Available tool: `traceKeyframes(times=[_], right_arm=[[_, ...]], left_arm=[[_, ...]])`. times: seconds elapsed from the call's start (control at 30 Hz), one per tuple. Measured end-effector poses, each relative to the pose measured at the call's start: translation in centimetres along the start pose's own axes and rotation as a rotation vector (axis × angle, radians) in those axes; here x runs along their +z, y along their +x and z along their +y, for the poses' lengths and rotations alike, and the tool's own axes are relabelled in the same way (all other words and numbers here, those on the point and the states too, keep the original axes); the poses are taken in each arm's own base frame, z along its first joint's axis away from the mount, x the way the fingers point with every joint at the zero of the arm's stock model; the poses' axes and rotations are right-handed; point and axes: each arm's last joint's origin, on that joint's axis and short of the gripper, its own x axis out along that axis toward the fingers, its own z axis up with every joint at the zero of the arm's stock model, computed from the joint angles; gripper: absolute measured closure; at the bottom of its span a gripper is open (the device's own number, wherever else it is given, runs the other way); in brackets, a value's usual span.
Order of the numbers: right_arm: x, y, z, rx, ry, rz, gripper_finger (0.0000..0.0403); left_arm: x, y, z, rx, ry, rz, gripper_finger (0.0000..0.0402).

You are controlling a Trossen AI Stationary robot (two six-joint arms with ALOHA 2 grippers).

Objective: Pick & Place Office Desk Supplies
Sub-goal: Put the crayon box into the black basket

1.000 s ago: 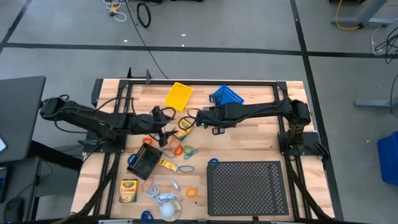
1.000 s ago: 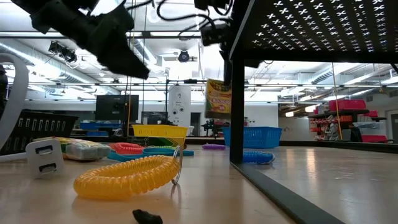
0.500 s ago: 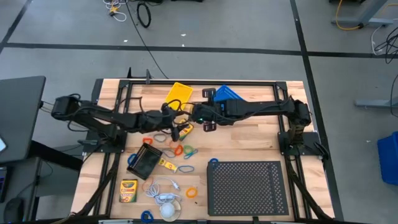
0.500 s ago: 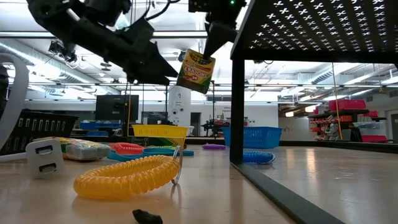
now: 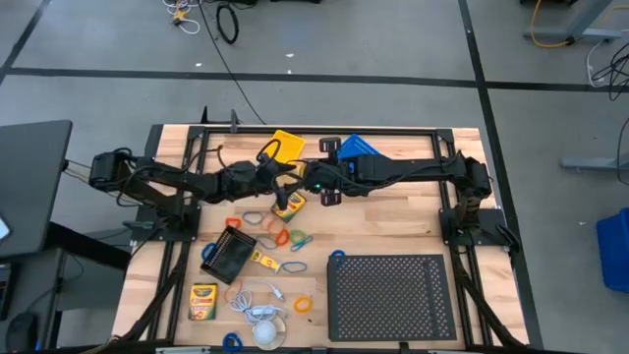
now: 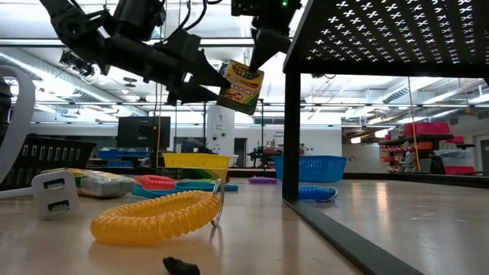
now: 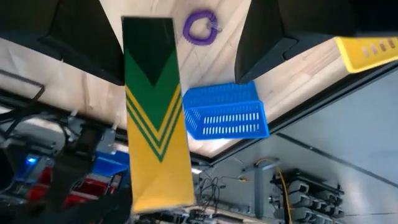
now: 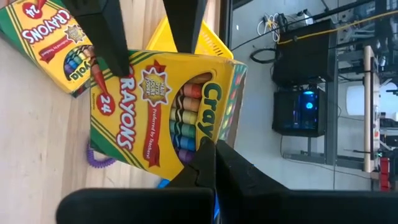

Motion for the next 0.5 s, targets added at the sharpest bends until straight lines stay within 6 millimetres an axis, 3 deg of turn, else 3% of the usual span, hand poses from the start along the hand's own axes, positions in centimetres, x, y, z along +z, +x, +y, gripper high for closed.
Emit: traceKeyframes(times=[0.33, 0.5], right_arm=[[0.52, -0.01, -0.22, -0.019, -0.005, -0.046, 0.0403], [0.67, -0.02, -0.29, -0.024, -0.005, -0.059, 0.0403]], left_arm=[[0.76, 0.23, 0.66, -0.128, -0.072, -0.037, 0.0098], [0.67, 0.22, 0.63, -0.120, -0.076, -0.030, 0.0121]])
